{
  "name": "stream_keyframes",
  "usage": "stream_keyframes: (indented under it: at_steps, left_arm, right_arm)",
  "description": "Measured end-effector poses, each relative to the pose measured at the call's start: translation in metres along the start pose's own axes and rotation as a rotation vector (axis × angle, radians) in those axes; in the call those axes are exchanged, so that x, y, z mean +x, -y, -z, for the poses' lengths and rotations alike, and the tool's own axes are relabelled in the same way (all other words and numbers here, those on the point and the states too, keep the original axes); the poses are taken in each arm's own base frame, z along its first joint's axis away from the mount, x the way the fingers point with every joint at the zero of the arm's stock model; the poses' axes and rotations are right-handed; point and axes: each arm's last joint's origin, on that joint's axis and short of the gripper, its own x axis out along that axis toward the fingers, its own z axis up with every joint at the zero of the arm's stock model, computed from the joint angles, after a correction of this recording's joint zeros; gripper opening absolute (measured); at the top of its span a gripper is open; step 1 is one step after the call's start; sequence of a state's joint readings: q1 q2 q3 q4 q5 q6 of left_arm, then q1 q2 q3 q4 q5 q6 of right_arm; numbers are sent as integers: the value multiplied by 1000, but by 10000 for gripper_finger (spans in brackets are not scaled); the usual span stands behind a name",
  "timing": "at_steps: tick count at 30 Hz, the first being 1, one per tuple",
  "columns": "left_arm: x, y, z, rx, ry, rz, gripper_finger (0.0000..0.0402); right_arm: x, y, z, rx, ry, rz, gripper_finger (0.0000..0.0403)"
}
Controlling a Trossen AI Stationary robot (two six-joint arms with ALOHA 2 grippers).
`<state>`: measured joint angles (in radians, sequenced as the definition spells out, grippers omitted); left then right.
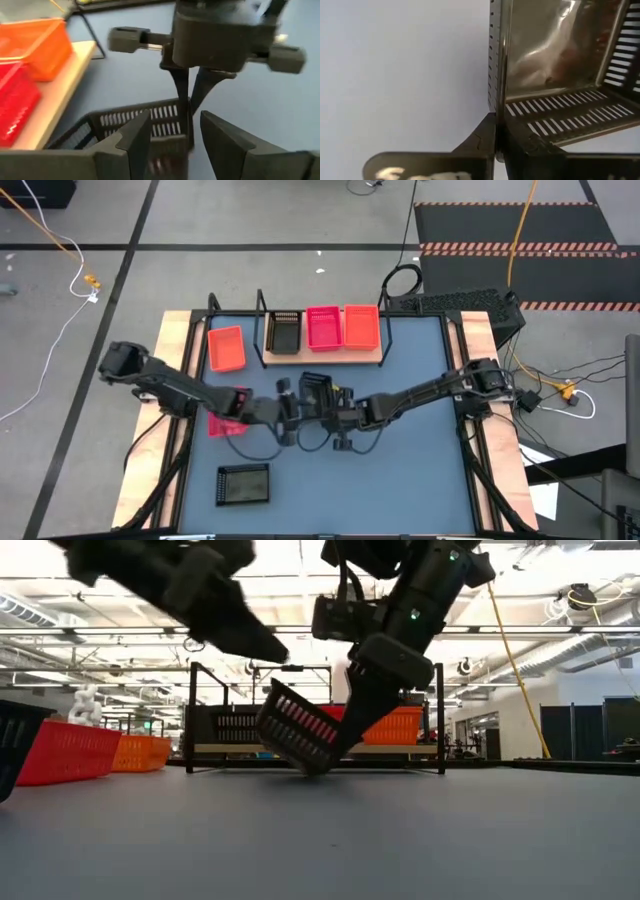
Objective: Stack baskets on shelf by color
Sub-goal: Stack the right black bin on the black bin on the shelf
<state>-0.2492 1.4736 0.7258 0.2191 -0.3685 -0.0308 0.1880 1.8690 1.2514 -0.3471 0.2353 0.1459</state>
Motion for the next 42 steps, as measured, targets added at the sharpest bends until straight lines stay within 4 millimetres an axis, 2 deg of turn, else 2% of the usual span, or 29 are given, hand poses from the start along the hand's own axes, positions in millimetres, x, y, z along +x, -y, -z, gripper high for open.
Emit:
stream_keyframes:
  at_steps: [4,8,14,19,25,32,36,39,42]
  left_arm:
    - [18,4,-12,39,-60,70,175]
    - [30,6,-16,42,-120,130,175]
    - [42,5,-4,40,-240,124,175]
    - [47,4,3,9,-286,128,175]
    - [45,8,6,-43,-330,217,162]
    - [56,13,23,-65,-415,198,89]
    - [61,15,30,-55,-445,193,40]
    - [55,15,26,-43,-438,192,9]
    - [40,13,13,-27,-408,216,9]
  right_arm:
    - [-1,-4,0,-8,5,-7,14]
    - [-1,-6,0,-21,12,-12,32]
    - [-5,-17,-5,-87,79,-34,100]
    - [-22,-20,-11,-95,141,-51,151]
    - [-63,-11,-19,-57,221,-59,168]
    - [-131,11,-29,-65,424,-30,169]
    - [-176,26,-32,-56,589,72,169]
    - [-206,37,-30,-17,691,146,169]
    - [-229,46,-24,34,751,184,169]
